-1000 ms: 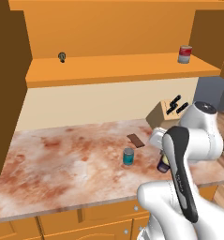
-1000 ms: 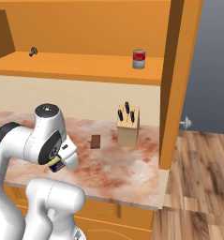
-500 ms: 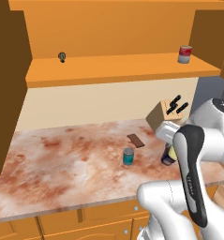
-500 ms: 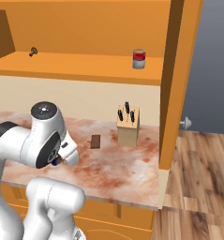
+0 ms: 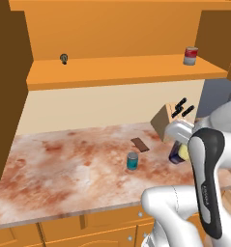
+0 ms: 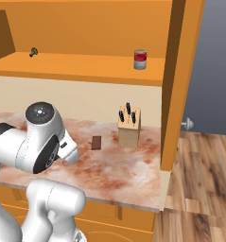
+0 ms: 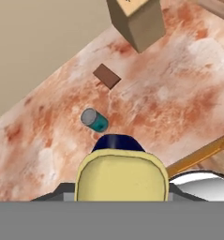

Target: Pick the cans from the counter and place them in their designated side in the cabinet.

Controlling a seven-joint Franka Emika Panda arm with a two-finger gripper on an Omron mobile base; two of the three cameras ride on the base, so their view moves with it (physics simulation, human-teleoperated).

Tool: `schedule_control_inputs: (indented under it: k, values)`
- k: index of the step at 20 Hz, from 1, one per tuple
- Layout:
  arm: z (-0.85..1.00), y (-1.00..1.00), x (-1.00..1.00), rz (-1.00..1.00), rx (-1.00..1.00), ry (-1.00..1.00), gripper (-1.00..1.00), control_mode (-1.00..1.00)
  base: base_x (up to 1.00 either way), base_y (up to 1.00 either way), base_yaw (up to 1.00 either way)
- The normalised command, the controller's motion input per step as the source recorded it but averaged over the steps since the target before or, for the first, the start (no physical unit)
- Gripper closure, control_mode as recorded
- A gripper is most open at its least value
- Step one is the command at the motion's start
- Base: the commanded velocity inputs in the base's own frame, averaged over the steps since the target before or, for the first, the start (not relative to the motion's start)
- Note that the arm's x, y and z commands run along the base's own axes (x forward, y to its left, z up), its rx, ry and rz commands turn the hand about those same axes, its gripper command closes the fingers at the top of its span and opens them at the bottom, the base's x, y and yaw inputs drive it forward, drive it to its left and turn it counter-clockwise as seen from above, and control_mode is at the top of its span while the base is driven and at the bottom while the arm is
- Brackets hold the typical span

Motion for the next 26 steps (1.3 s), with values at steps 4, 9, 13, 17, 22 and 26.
schedule_control_inputs:
  k: [4, 9, 13, 17, 22, 26]
  values:
    - [0.29, -0.02, -0.08, -0.01, 0.06, -0.06, 1.0, -1.0, 0.0, 0.0, 0.0]
    - [0.3, 0.0, -0.06, -0.02, 0.05, -0.06, 1.0, -1.0, 0.0, 0.0, 0.0]
    - [0.35, 0.0, -0.07, -0.03, 0.02, -0.06, 1.0, -1.0, 0.0, 0.0, 0.0]
    - [0.29, 0.0, -0.17, -0.01, 0.0, -0.13, 1.0, -1.0, 0.0, 0.0, 0.0]
    - [0.28, 0.0, -0.13, -0.01, 0.0, -0.14, 1.0, -1.0, 0.0, 0.0, 0.0]
    - [0.28, 0.0, -0.2, 0.0, 0.0, -0.12, 1.0, -1.0, 0.0, 0.0, 0.0]
